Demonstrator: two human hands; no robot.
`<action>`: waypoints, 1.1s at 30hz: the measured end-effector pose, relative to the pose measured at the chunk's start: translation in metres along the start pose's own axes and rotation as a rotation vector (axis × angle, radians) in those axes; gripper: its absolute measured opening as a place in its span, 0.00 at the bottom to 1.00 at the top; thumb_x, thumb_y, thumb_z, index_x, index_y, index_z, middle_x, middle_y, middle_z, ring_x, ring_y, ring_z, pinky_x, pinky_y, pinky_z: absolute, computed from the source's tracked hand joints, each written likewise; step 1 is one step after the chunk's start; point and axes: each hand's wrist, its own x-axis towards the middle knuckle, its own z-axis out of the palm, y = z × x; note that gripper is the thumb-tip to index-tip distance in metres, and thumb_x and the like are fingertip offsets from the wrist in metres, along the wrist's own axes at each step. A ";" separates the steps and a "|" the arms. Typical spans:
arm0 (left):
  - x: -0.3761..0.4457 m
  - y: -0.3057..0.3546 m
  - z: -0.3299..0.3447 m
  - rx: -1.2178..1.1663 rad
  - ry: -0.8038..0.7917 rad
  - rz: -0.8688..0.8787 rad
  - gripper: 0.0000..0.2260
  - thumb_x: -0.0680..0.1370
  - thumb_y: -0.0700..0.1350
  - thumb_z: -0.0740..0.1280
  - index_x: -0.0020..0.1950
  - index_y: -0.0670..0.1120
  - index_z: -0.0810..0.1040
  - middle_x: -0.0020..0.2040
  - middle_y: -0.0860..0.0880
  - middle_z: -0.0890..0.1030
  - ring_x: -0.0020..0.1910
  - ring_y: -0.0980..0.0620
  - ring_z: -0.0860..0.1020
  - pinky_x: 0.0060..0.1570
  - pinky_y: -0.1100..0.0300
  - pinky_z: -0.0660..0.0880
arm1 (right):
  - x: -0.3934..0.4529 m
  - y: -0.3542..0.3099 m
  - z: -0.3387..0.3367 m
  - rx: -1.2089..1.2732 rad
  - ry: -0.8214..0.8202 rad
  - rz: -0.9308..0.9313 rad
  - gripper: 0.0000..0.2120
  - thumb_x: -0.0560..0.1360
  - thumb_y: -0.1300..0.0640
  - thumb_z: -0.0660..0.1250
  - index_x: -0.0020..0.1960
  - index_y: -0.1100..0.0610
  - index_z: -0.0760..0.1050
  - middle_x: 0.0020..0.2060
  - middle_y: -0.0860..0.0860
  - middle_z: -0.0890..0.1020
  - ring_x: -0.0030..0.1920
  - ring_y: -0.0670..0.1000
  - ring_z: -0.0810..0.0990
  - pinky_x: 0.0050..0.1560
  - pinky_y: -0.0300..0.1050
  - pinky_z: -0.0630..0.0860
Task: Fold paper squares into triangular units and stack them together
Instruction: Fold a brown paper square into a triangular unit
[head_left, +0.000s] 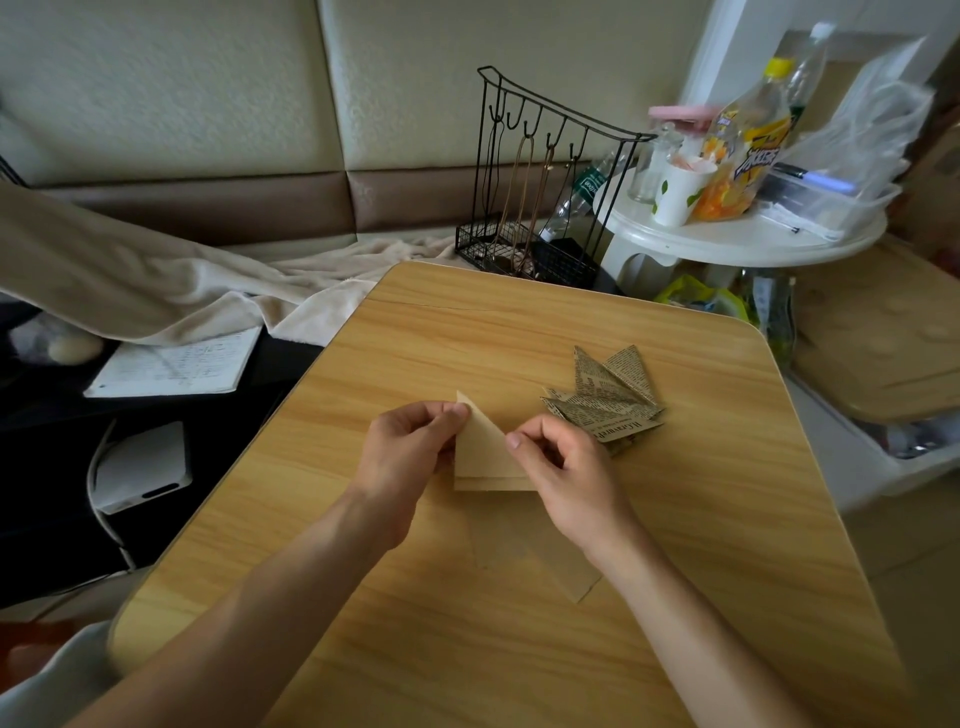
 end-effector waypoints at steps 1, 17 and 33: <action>0.000 0.000 -0.001 0.018 -0.048 -0.005 0.13 0.80 0.47 0.71 0.50 0.36 0.83 0.44 0.43 0.84 0.45 0.46 0.82 0.51 0.52 0.81 | 0.000 0.001 0.000 -0.007 0.009 0.000 0.10 0.81 0.54 0.70 0.41 0.52 0.78 0.30 0.40 0.76 0.33 0.41 0.72 0.36 0.37 0.67; -0.005 0.003 0.001 0.172 -0.068 -0.002 0.10 0.76 0.45 0.76 0.51 0.38 0.86 0.45 0.42 0.87 0.44 0.52 0.86 0.41 0.63 0.82 | 0.001 0.003 -0.001 0.050 0.037 0.056 0.08 0.81 0.54 0.70 0.42 0.53 0.80 0.31 0.50 0.79 0.34 0.45 0.76 0.39 0.45 0.72; -0.006 0.010 -0.008 0.369 -0.339 -0.018 0.07 0.74 0.41 0.78 0.52 0.45 0.87 0.43 0.46 0.86 0.40 0.57 0.83 0.41 0.66 0.78 | 0.001 0.004 -0.004 0.147 0.081 0.077 0.09 0.77 0.57 0.75 0.54 0.48 0.80 0.41 0.47 0.86 0.41 0.43 0.82 0.43 0.34 0.73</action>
